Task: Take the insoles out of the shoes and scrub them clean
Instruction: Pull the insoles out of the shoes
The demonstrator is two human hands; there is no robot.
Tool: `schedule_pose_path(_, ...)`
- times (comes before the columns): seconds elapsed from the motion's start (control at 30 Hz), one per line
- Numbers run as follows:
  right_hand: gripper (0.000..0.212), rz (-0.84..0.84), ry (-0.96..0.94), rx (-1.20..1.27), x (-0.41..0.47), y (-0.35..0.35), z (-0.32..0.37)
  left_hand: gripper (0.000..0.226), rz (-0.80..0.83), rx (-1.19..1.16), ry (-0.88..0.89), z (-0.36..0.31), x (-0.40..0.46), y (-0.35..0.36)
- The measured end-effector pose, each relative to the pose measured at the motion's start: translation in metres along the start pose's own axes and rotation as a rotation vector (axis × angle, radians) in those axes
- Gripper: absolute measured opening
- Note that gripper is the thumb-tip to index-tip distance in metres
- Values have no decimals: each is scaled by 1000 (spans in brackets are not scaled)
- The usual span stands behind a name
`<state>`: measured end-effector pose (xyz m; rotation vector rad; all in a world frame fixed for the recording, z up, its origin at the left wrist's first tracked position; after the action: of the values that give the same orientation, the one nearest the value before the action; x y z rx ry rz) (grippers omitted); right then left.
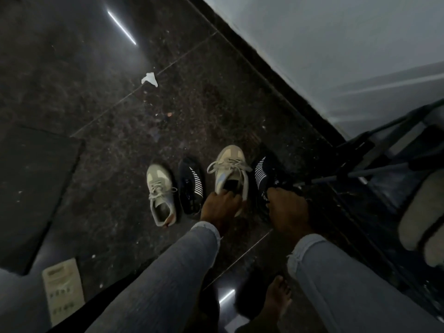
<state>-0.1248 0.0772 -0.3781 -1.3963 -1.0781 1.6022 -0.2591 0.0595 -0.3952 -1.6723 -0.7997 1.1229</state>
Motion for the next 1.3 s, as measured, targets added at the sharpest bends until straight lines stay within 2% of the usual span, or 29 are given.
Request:
schedule_pose_path(0.07,18,-3,19,7,23,14,-4,25,-1,13,-22,12,20,14)
schedule_pose_path(0.2,22,-7,-30,59,58,44,-5,31,5,40,-56,30,55,46)
schedule_pose_path(0.33,23,21,-53,99,63,71,-2,53,7,112,-44,33,70,69)
schedule_pose_path(0.43,27,26,-56,108,54,82,-1,44,-61,147,-29,26,65,76)
schedule_pose_path(0.57,31,8,-53,79,50,73,0,40,-73,121,-21,14,65,67)
schedule_pose_path(0.63,33,-22,-62,75,50,60,0,48,-80,77,-26,10,65,51)
schedule_pose_path(0.73,47,-95,-52,140,46,36,-1,61,-122,49,-37,7,60,20)
schedule_pose_path(0.93,72,-185,0,254,20,-41,-6,69,-209,18,17,-8,39,-63)
schedule_pose_path(1.17,75,-325,44,280,-25,-151,-18,79,-320,28,32,-28,4,-167)
schedule_pose_path(1.3,76,-384,65,263,-52,-186,-22,83,-382,13,65,-46,-21,-207)
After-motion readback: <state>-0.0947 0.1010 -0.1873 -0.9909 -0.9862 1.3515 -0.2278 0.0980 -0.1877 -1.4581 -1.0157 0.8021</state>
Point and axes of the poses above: each hand's wrist, its own x-axis towards the middle knuckle, its own y-axis out of the palm, z = x × y, the point moved 7 cm from there along x, towards the middle knuckle, and after that the axes turned 11 degrees about -z, right-handed, at the moved point
